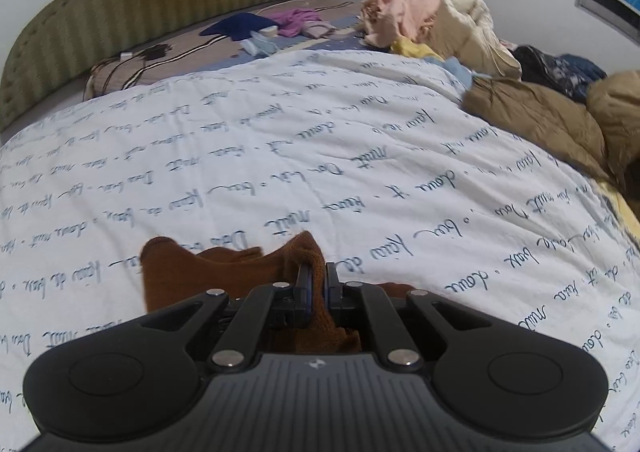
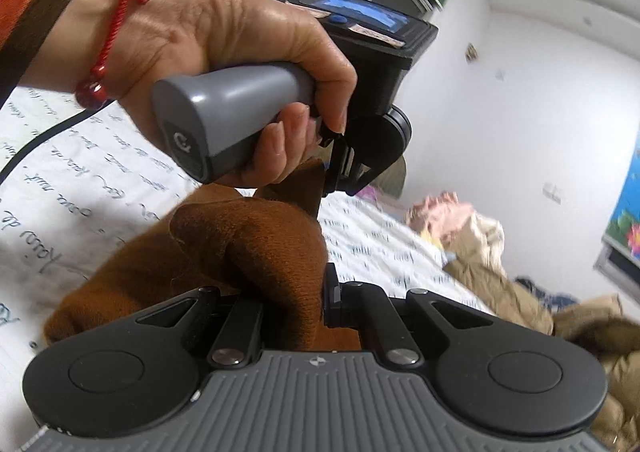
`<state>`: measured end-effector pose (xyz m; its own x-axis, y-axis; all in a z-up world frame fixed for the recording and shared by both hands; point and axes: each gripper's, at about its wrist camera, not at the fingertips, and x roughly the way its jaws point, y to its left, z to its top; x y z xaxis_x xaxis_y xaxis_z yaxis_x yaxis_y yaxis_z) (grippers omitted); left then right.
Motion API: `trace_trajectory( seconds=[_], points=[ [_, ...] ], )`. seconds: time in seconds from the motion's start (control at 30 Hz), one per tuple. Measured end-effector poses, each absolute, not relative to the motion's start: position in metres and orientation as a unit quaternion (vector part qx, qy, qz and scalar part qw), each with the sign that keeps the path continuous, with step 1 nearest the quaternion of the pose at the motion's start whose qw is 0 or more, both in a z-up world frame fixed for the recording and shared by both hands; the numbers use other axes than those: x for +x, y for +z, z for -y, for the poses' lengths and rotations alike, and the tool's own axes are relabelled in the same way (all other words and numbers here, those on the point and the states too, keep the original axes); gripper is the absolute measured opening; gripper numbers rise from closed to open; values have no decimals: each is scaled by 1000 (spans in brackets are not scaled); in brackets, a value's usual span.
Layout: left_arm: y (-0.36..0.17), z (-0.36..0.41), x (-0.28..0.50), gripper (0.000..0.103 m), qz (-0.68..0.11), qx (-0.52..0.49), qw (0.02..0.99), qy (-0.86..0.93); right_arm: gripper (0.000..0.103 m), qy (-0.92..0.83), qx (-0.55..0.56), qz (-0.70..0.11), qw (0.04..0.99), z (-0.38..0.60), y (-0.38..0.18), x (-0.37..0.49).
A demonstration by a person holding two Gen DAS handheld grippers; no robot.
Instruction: Fold small clothes
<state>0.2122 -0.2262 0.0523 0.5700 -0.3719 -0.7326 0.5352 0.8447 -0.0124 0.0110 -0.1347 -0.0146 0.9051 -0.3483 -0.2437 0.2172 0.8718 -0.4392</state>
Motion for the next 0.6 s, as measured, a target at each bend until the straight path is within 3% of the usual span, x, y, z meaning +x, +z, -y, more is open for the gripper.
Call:
trace_trajectory(
  seconds=[0.13,0.23,0.27,0.3,0.37,0.47,0.6],
  points=[
    [43,235,219,6,-418,76,861,-280,10,-139,-120,-193,964,159,-13,5],
    [43,229,227,16,-442,29,846,-297,16,-124,-13,-223,967,187,-15,-1],
    [45,226,228,29,-446,11,842,-303,19,-117,27,-233,965,198,-15,-2],
    [47,223,229,53,-447,-4,840,-308,19,-108,71,-242,962,210,-16,-3],
    [55,214,225,87,-428,-29,850,-306,19,-85,167,-252,949,236,-21,-8],
    [72,204,212,90,-377,-10,879,-291,19,-60,259,-253,930,261,-30,-14],
    [79,185,184,91,-351,53,894,-275,25,-42,284,-253,924,268,-31,-18]
  ],
)
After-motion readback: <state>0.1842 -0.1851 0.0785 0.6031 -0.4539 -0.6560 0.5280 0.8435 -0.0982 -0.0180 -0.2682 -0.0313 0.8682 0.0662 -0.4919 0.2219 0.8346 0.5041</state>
